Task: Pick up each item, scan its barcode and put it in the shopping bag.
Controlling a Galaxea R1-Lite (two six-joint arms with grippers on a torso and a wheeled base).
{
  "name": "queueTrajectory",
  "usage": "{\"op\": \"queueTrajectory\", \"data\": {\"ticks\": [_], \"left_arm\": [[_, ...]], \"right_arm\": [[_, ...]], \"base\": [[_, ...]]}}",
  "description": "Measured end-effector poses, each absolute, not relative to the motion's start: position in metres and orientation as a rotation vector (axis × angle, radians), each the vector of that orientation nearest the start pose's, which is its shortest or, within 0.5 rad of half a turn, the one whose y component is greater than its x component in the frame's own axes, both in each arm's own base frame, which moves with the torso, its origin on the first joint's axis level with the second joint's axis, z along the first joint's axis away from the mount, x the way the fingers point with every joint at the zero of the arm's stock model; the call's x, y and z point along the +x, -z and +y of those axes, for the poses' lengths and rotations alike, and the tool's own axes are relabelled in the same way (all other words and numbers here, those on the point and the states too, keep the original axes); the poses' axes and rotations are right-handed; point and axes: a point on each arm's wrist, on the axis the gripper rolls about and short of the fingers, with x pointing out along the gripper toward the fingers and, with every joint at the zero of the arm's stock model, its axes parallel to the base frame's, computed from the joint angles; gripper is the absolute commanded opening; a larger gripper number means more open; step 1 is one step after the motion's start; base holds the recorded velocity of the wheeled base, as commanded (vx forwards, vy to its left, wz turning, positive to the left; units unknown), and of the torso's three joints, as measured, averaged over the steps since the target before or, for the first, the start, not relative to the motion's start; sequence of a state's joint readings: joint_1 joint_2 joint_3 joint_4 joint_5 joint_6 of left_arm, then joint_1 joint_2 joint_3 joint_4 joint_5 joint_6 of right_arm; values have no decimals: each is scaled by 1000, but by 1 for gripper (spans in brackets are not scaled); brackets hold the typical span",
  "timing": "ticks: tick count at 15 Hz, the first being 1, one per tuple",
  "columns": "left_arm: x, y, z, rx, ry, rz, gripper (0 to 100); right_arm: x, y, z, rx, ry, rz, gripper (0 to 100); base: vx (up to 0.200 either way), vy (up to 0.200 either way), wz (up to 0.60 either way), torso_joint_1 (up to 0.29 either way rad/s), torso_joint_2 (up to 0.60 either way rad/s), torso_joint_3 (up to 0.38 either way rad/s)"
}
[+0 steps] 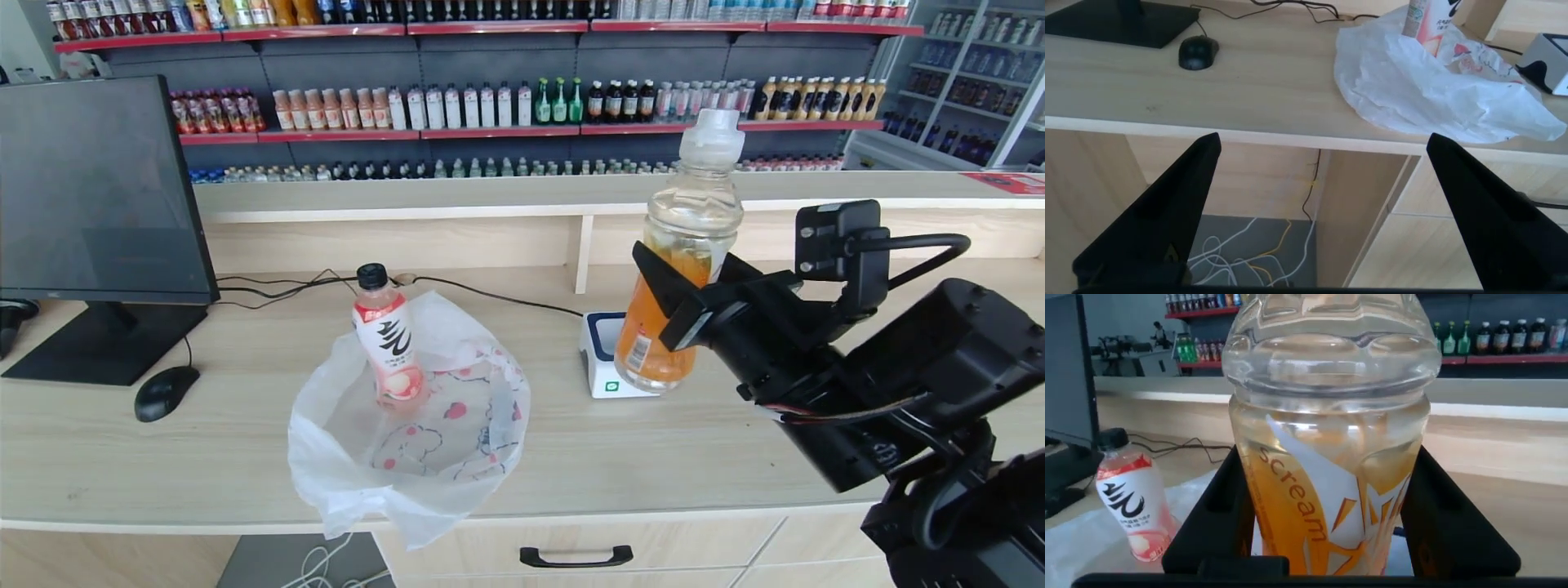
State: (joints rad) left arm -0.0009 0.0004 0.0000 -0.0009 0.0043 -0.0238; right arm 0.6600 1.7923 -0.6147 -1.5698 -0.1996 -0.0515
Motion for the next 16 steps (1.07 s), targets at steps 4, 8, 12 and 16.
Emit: {"op": "queueTrajectory", "data": {"ticks": [4,8,12,16], "left_arm": [[-23,-76,0,-23,-4,-1,100],[-23,-76,0,-23,-4,0,100],[-23,-76,0,-24,-4,-1,100],[-23,-76,0,-23,-4,0,100]], "right_arm": [[249,-221,181,-115,-668,-572,0],[264,-209,183,-407,-758,-688,0],[279,-188,182,-631,-839,-761,0],[293,-175,169,-753,-891,-809,0]], "base": [[0,0,0,0,0,0],[0,0,0,0,0,0],[0,0,0,0,0,0],[0,0,0,0,0,0]]}}
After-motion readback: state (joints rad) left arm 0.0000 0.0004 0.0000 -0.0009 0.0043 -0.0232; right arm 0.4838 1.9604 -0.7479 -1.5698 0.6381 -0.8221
